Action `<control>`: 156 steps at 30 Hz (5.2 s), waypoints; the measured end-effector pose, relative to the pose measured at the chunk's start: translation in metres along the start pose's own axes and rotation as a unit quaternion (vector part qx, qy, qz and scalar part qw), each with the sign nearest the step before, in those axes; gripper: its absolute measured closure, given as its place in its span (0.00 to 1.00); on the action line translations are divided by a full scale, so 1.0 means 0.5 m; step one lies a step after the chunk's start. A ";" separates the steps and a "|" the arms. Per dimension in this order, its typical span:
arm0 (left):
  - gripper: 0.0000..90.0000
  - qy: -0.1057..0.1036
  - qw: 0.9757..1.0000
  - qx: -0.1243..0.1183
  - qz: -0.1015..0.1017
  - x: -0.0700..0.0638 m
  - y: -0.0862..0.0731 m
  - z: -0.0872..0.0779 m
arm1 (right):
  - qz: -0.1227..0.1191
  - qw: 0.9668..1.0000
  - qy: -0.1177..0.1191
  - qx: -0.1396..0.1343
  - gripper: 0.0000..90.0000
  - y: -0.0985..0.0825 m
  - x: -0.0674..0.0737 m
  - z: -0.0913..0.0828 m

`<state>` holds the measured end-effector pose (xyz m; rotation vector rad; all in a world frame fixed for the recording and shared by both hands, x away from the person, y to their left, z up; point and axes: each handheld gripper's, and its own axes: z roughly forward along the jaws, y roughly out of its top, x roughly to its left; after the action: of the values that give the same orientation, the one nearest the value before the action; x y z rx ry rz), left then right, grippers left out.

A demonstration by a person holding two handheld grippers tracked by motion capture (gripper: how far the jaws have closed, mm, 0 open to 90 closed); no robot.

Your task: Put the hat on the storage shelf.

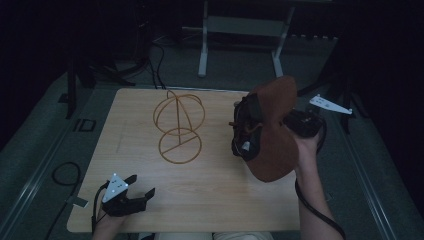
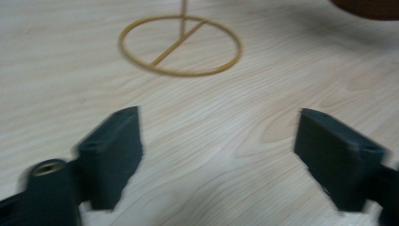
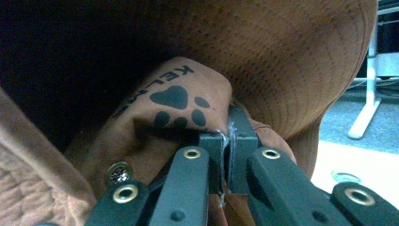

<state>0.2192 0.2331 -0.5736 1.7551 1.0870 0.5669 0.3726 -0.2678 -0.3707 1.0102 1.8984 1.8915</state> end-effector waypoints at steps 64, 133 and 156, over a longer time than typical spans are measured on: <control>0.03 0.081 0.993 -0.058 -0.059 0.036 -0.028 -0.045 | -0.215 0.958 0.024 0.186 0.14 -0.015 0.332 0.512; 0.03 0.096 0.994 -0.040 -0.043 0.028 -0.027 -0.032 | -0.128 0.970 -0.042 0.202 0.15 -0.312 -0.009 0.059; 0.03 0.092 0.994 -0.036 -0.045 0.029 -0.028 -0.030 | -0.110 0.969 -0.082 0.208 0.15 -0.401 -0.046 -0.061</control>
<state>0.2092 0.2548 -0.5808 1.6061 1.2515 0.7140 0.3141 -0.2857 -0.5654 0.9807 2.2484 1.2770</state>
